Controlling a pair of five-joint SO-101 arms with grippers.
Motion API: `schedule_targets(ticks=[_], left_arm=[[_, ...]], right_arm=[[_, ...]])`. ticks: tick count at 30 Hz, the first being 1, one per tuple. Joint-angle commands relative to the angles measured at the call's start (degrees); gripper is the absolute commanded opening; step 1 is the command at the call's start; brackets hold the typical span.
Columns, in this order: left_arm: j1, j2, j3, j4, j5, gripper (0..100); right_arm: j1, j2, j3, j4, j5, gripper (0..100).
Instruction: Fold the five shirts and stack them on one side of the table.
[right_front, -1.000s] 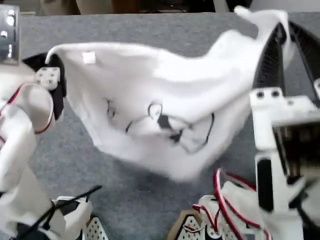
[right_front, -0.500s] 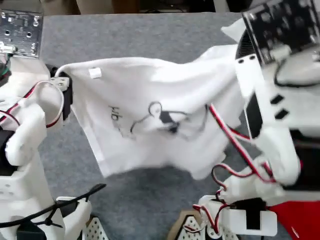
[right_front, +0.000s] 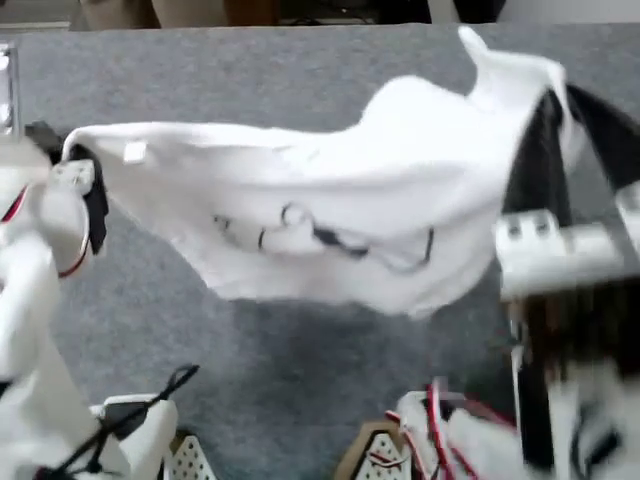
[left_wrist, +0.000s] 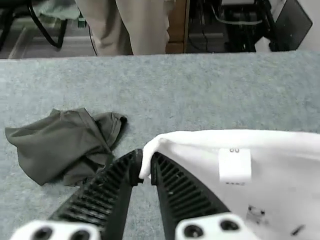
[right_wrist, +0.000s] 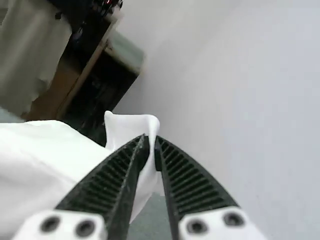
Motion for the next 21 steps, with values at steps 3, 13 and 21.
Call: schedule_targets(ticks=[3, 13, 21], left_arm=[[0.1, -6.8, -2.2, -0.4, 0.2, 2], [0.1, -8.5, 2.0, -0.7, 0.2, 2], [-0.3, 4.3, 19.8, -20.1, 0.2, 2]], right_arm=[[0.6, -9.1, 5.1, 0.6, 2.6, 0.5], [0.3, -16.3, 26.1, -3.2, 3.8, 0.5], [-6.2, -16.3, 65.2, -27.3, 4.0, 0.5]])
